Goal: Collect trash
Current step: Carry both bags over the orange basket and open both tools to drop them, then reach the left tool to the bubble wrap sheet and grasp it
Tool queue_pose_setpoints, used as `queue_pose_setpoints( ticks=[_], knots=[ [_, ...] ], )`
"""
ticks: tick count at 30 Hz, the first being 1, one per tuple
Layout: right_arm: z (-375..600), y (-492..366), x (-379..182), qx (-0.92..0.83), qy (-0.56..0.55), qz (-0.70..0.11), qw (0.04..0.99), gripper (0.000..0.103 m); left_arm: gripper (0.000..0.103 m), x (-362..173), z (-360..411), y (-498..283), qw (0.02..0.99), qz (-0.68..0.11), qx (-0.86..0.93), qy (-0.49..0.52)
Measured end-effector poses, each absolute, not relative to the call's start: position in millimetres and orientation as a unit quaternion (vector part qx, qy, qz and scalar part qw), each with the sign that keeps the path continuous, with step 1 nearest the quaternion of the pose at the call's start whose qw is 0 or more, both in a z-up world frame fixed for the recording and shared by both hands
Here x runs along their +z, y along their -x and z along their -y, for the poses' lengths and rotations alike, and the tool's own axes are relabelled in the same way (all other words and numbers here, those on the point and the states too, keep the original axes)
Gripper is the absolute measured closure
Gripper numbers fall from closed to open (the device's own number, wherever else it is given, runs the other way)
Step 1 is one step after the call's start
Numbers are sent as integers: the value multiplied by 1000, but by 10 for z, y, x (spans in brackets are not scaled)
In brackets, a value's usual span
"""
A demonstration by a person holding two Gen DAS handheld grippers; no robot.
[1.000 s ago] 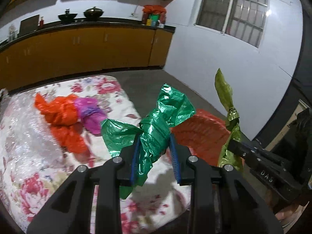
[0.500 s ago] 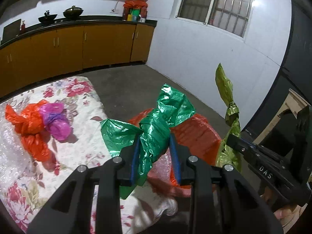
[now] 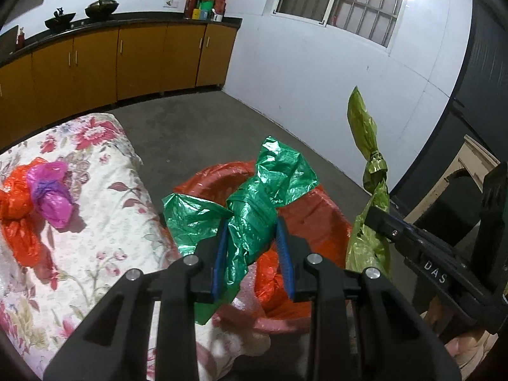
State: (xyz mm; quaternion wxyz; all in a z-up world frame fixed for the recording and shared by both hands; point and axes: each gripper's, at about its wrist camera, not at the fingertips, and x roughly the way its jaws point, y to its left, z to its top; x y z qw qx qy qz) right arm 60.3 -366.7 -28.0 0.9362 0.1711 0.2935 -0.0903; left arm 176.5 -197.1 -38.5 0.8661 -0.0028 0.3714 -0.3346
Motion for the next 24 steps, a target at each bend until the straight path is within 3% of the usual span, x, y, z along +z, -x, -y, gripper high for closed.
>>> queue_pose_setpoints(
  ticks=[6,17,24],
  knots=[
    [3768,-677,-307,-97,-171,-298,934,95,66,-464,2145,-1842,859,-381,-342,5],
    [3845,-583,-369,-128,-155,-300,933,53,46,-579,1949,-1889,871,-384,-305,9],
    [3725,-549,-295,-131,-129,-282,942,50,31,-484,1488,-1698,913,-334,-234,-26]
  ],
)
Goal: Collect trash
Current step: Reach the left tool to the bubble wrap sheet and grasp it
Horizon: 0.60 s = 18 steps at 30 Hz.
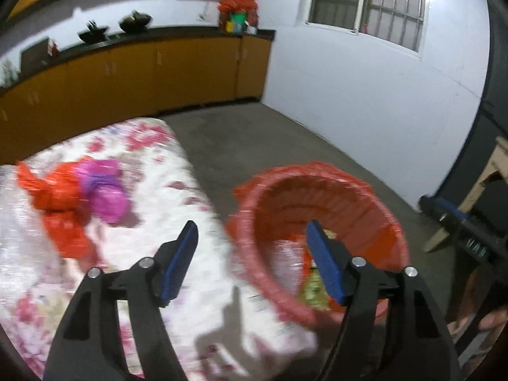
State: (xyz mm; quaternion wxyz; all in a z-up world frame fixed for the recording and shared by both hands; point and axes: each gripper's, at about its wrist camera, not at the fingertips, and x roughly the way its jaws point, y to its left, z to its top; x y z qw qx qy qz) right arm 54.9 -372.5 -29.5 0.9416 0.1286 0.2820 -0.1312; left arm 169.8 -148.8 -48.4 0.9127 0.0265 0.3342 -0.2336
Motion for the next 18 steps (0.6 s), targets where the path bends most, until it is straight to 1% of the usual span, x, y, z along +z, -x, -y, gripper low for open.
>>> queue_pose_setpoints(
  ticks=[6,10,18],
  knots=[
    [3525,-610,-256,-103,-130,-283,945,50,30,-489,966,-1608,932,-317,-173,-40],
    [3342,-666,-250,-81,-121,-290,946,50,30,-499,477,-1607,944,-307,-115,-34],
    [2882,-883,-260,-28,-106,-304,946,50,30,-629,-694,-1932,946,-321,43,-15]
  ],
)
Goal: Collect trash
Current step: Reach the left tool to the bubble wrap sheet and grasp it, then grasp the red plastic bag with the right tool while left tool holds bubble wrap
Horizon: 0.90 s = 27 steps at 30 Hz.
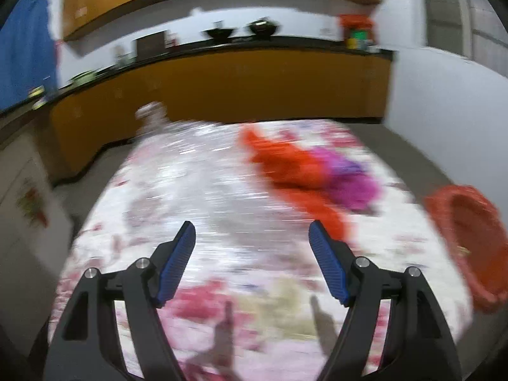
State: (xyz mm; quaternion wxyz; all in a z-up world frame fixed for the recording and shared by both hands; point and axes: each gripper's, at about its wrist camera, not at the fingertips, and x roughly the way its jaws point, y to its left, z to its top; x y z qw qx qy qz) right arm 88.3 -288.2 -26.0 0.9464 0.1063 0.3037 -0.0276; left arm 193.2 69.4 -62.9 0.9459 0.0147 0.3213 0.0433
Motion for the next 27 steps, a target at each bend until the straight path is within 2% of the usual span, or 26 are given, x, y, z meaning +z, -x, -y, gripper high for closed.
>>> queue_pose_setpoints(
  ticks=[6,17,19,24,27],
  knots=[
    [2474,-1071,-271,14,-94,-312,945,50,31,-883,-1192,-2277,928,-361,89,8],
    [2000,-1351,-284,61,-80,-319,942,50,30,-1199,-1289,-2673,907,-416,66,-2],
    [1952,-1383,-299,66,-78,-321,942,50,34,-1237,-1322,-2718,901,-429,61,7],
    [1909,-1431,-339,72,-87,-326,939,50,72,-1257,-1402,-2727,900,-430,64,21],
    [1892,-1447,-340,75,-96,-327,937,50,83,-1270,-1427,-2732,901,-429,63,25]
  ],
)
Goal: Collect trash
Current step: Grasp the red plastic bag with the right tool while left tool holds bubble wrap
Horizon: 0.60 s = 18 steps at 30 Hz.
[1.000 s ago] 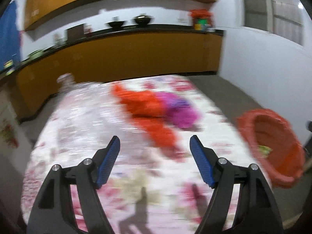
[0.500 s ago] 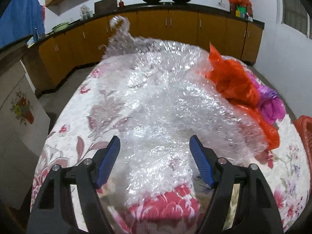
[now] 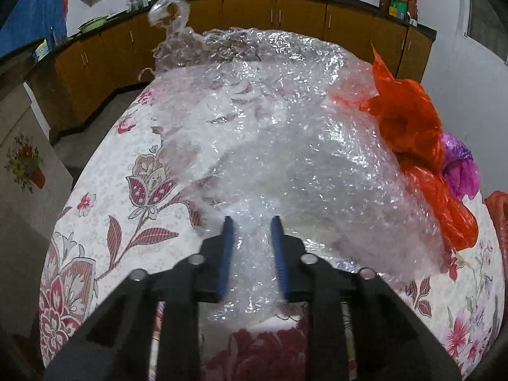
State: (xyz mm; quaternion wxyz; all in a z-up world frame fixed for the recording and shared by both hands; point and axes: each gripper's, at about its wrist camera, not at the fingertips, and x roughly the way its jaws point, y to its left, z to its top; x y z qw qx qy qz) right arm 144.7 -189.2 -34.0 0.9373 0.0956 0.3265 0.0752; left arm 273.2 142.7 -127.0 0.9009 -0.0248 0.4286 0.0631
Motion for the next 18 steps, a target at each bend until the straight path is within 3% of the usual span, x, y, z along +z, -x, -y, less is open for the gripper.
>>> queue_pose_setpoints(
  ticks=[5,18],
  knots=[
    [1838,-1454,-312,83,-98,-322,938,50,90,-1175,-1348,-2615,906,-416,70,19],
    [1420,-1640,-350,126,-90,-327,932,50,91,-574,-1583,-2044,940,-329,90,27]
  ],
)
